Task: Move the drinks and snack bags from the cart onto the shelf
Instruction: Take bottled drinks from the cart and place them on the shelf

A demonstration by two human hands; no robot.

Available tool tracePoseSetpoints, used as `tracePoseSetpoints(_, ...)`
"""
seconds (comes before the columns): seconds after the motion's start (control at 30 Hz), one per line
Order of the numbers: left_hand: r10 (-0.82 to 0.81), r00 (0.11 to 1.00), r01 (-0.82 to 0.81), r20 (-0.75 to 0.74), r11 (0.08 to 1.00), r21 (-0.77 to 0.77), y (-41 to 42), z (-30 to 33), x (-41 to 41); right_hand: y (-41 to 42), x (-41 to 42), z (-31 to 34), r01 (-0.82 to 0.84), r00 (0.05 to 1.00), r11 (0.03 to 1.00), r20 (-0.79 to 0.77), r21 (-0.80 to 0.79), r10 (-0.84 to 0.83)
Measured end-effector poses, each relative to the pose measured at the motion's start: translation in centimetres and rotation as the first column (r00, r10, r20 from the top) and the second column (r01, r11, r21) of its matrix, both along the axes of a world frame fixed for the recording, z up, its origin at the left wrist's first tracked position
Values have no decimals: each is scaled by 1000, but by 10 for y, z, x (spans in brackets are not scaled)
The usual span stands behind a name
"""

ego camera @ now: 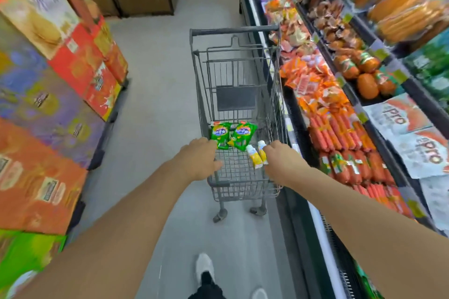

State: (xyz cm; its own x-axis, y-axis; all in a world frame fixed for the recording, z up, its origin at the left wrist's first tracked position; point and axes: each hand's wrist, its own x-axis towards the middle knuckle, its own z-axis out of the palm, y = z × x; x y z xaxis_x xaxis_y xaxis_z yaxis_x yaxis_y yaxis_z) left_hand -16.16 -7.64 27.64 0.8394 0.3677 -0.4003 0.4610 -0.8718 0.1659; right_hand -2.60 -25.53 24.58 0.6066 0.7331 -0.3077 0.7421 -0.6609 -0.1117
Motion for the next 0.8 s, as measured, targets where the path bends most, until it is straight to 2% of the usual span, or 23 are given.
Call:
tracePoseSetpoints(0.23,-113,993,111,-46,993,-41,69,-53,70,67,54,-47,50,998,995,-18,-86,-52)
tracePoseSetpoints(0.43,-197,975,185,-99,975,-123,118,-102,130,108,96,-92,164,981,978,-78,-132,-175)
tracePoseSetpoints(0.63,-182,972,140,-151,957,-253,129,-179,177,129,138,-154,245,946,953,-171,-176,-275)
tracePoseSetpoints(0.8,-129,966,44,-225,936,-350,119,-255,203,136,176,-223,297,896,901,-233,-316,-377)
